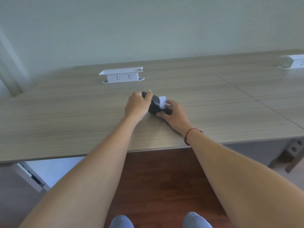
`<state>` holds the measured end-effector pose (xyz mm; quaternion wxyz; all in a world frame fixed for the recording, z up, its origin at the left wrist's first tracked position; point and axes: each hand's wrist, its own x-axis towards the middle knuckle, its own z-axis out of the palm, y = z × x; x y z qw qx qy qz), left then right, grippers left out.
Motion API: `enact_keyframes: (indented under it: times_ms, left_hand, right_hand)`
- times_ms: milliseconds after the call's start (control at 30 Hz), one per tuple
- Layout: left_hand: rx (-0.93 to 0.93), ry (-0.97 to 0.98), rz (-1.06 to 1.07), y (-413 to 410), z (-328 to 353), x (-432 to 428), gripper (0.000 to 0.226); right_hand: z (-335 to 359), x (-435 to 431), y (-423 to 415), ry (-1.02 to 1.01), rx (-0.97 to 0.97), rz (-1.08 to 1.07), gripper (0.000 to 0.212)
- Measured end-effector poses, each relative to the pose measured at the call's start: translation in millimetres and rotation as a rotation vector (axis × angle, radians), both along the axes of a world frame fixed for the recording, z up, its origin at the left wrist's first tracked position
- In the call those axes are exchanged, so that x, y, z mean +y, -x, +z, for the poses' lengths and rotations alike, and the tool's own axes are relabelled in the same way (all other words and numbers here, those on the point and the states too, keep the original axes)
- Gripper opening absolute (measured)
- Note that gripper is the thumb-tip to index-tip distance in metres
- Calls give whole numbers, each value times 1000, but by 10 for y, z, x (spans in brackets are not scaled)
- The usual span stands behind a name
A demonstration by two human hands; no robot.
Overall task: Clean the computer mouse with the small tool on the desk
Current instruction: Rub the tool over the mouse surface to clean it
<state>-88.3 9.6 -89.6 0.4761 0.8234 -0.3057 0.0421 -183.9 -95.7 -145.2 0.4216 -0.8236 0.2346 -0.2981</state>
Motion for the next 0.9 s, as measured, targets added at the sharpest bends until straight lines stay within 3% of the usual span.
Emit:
enact_keyframes:
  times_ms: [67,200,267,367,433,500,567,767,900]
  left_hand:
    - [-48,35,81,-60,14,19,50]
    - [211,144,-197,-38,-2,15,46]
    - [165,70,-63,-58,-62,44,48]
    - [22,12,242,-148,-50,120,44]
    - [37,114,179,-210,-25,131,44]
    - [144,235,-32,-174,-37,111,46]
    - [194,197,-137,-122,-110,88,46]
    - [101,173,236,-325,-161,236,47]
    - [150,306,125,-311,-153,257,49]
  right_hand:
    - [-2,-2,2,40,18,-20,59]
    - [40,15,22,36,-50,39,32]
    - [51,22,46,24,-84,63,25]
    - [60,36,61,48,-101,82,27]
    - [63,37,60,70,-96,80,24]
    - [64,33,59,68,-94,86,22]
    - [56,30,63,55,-92,86,23]
    - [48,16,63,61,-87,104,29]
    - [46,8,33,106,-73,82,32]
